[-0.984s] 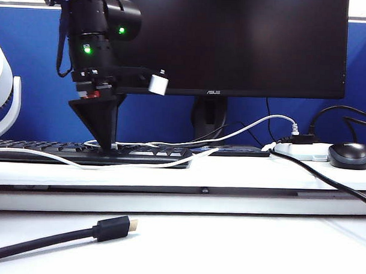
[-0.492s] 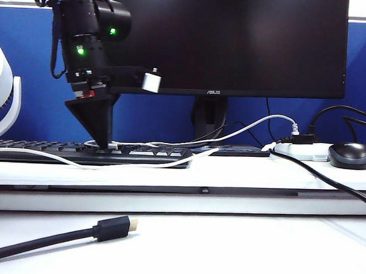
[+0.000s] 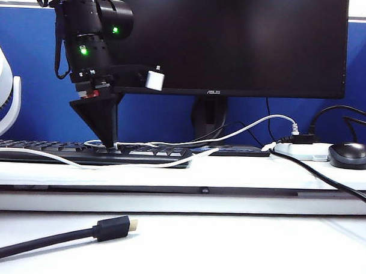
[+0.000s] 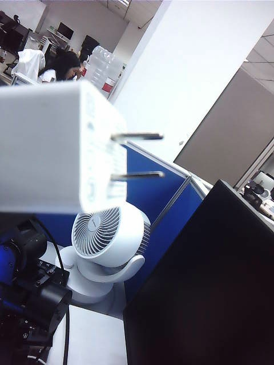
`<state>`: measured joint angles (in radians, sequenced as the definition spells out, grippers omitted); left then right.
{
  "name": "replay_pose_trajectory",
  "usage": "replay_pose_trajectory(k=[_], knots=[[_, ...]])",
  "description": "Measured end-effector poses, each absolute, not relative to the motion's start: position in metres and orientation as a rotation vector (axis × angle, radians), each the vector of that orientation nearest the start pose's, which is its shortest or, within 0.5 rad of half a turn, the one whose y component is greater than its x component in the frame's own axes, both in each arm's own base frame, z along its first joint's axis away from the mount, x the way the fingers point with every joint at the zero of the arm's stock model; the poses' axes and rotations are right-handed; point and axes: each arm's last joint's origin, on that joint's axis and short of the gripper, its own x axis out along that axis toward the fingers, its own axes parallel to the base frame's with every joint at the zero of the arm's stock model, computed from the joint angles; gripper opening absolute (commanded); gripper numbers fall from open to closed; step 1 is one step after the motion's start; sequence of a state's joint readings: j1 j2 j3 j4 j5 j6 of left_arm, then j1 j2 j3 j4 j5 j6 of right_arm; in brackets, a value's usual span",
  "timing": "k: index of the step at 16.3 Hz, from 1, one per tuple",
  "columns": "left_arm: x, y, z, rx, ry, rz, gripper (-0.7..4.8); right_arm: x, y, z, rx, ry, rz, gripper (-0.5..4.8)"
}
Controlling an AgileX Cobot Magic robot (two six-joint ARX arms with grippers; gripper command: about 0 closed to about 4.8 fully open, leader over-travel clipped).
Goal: Pick up the Type-C charging cable and the charging base, insert one end of the Type-C charger into the corresponding slot on the base, and finally place the plugged-in charger back on the table.
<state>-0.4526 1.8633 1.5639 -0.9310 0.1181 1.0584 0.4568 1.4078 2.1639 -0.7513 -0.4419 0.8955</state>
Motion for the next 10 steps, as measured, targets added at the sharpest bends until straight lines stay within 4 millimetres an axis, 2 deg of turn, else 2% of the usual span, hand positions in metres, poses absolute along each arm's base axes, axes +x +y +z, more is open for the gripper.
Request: replay_pose_trajectory(k=[2,3,4,5,10], knots=[[0.3401,-0.1697,0.2504,1.09,0.856,-1.122,1.45,0.1815,0.103,0.576,0.833,0.398,0.838,-0.06],[0.3401,-0.1697,0.2504,1.09,0.856,-1.122,1.14,0.1815,0.103,0.576,0.832,0.398,0.838,-0.06],[0.3401,-0.1697,0.2504,1.09,0.857,-1.123,0.79,0.1815,0.103,0.576,0.832,0.399,0.838,-0.06],[0.3396,-0.1694,0.2502,1.089,0.862,-1.125,0.05,0.1815,0.103,0.5759,0.832,0.399,0.837,-0.06],[0.3378,-0.1686,0.2493,1.074,0.894,-1.126,-0.06,0.1815,0.103,0.5759,0.832,0.399,0.837,-0.06]])
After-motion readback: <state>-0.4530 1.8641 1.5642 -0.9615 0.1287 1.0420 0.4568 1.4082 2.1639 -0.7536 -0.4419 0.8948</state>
